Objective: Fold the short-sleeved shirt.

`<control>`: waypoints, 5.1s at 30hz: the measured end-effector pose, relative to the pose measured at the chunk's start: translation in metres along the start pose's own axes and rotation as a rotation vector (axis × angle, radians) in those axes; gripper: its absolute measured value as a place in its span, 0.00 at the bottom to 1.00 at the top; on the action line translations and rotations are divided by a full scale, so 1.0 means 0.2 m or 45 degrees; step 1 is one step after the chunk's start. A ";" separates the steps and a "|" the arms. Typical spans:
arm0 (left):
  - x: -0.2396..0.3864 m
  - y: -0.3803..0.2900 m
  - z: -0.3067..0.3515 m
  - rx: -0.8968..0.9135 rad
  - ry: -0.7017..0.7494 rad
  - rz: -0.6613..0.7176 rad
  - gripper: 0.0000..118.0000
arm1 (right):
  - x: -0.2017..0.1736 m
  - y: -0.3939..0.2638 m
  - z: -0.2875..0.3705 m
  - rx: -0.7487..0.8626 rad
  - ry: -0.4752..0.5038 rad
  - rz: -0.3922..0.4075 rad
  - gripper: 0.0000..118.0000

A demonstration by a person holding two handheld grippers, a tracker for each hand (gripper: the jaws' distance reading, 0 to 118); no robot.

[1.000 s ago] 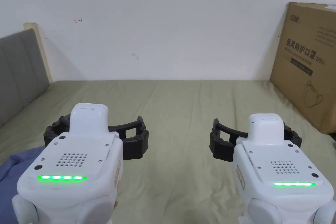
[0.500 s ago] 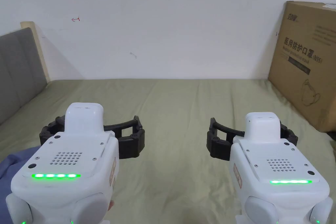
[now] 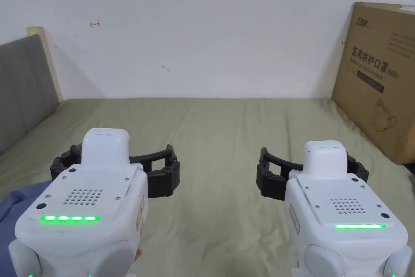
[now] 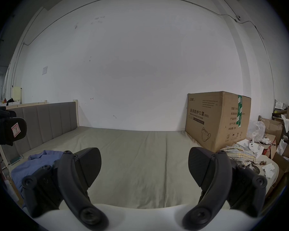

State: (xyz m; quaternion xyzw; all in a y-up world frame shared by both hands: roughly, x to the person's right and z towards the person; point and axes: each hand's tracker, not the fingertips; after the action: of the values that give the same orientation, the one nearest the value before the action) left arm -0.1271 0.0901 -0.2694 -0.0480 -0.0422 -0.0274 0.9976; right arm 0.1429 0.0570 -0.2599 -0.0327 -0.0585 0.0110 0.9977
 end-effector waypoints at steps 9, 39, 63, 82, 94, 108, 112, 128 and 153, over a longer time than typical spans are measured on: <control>0.00 0.00 0.02 0.032 0.004 -0.007 1.00 | 0.01 0.00 0.01 0.012 -0.004 -0.011 0.93; 0.02 0.00 0.04 0.053 0.038 -0.052 1.00 | 0.02 0.01 0.00 -0.013 0.007 -0.050 0.93; -0.01 0.01 0.04 0.042 0.014 -0.006 0.00 | 0.01 0.03 0.04 0.057 -0.051 -0.011 0.01; -0.40 0.06 0.21 -0.016 0.268 0.020 0.00 | -0.38 0.07 -0.10 -0.020 0.281 -0.061 0.00; -0.75 0.00 0.40 -0.108 0.528 0.050 0.00 | -0.89 0.02 -0.11 -0.102 0.609 -0.004 0.00; -1.03 -0.62 -0.44 -0.877 0.283 0.367 0.01 | -0.95 -0.17 -0.27 -0.301 0.610 0.039 0.00; -1.09 -0.86 -0.65 -1.103 0.265 0.445 0.79 | -0.97 -0.24 -0.35 -0.367 0.599 0.044 0.00; -1.06 -1.12 -0.89 -1.293 0.234 0.376 0.70 | -1.01 -0.48 -0.52 -0.562 0.609 0.027 0.00; -0.60 -0.03 -0.74 -0.864 -0.096 0.375 0.05 | -0.34 -0.19 -0.32 -0.409 0.331 -0.152 0.00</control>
State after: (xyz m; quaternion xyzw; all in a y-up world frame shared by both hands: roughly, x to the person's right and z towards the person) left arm -0.2343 0.0758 -0.4256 -0.3825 -0.0599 0.1057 0.9159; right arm 0.0835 0.0134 -0.3289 -0.1887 0.0681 -0.0620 0.9777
